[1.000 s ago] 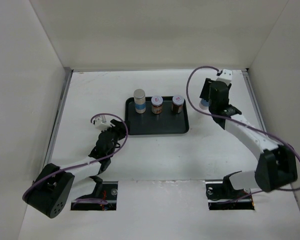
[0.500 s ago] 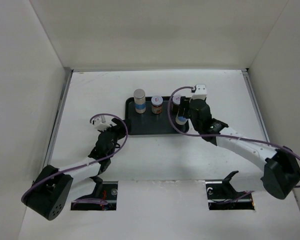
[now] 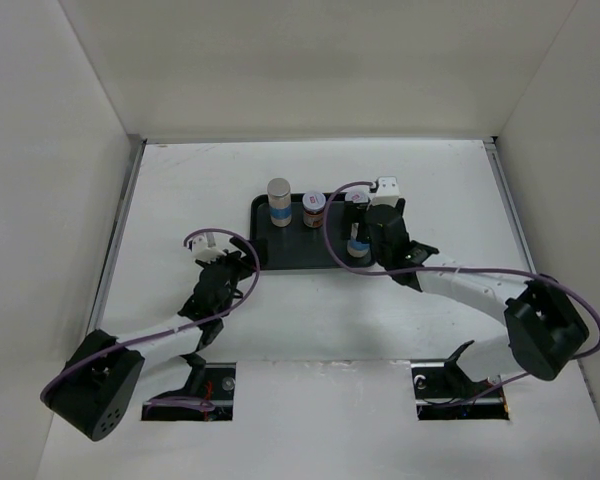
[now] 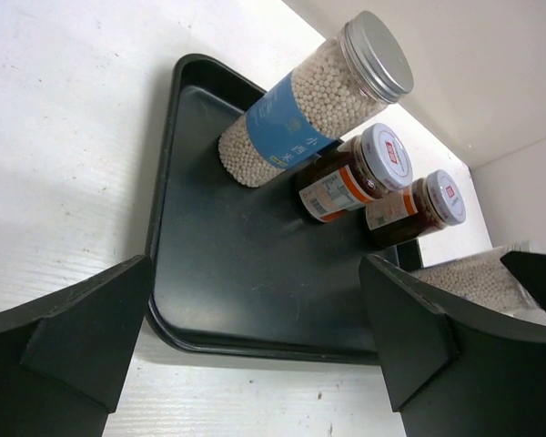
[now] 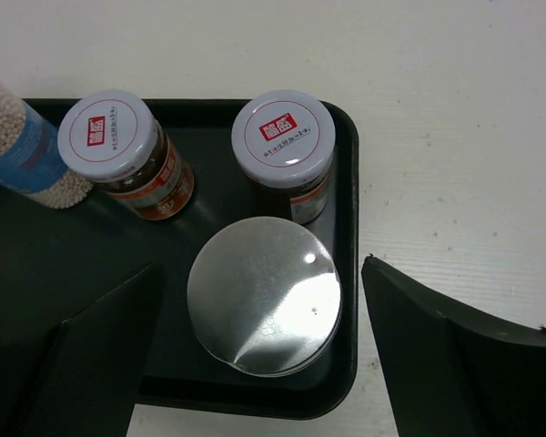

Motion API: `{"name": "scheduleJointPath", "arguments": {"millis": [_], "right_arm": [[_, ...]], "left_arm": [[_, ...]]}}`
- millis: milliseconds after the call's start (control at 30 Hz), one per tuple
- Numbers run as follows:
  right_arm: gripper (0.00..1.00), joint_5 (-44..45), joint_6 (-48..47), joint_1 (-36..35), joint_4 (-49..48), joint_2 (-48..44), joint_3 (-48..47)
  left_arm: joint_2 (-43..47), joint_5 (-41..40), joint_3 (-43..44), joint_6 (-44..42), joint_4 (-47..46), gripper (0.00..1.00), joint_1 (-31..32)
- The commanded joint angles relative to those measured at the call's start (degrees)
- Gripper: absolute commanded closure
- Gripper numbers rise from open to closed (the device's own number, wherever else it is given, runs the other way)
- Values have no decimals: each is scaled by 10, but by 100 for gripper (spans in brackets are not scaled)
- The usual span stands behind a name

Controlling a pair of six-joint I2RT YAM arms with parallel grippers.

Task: Organize the condiment bottles

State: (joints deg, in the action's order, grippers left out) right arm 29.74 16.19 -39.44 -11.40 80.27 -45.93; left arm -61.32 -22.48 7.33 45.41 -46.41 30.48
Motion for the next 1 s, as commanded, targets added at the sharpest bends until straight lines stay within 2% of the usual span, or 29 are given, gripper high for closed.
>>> {"name": "scheduleJointPath", "arguments": {"millis": [0,167,267,433,567,667,967], "right_arm": [[1,20,8,-8,-49,-32,5],[0,54,9,-9,-26,-121,12],[0,84,19,-2,-14,-186,34],[0,104,90,63,21,-266,83],[0,93,128,134,51,-252,92],[0,93,146,152,52,-225,95],[0,91,180,185,16,-137,92]], "left_arm": [[3,-4,15,-9,-20,0,11],[9,-8,27,-13,0,0,31],[1,-12,57,-14,59,0,49],[-7,-16,110,-1,163,0,59],[-13,-16,154,10,249,0,58],[-6,-20,170,13,290,0,52],[19,-25,189,-12,311,0,31]]}}
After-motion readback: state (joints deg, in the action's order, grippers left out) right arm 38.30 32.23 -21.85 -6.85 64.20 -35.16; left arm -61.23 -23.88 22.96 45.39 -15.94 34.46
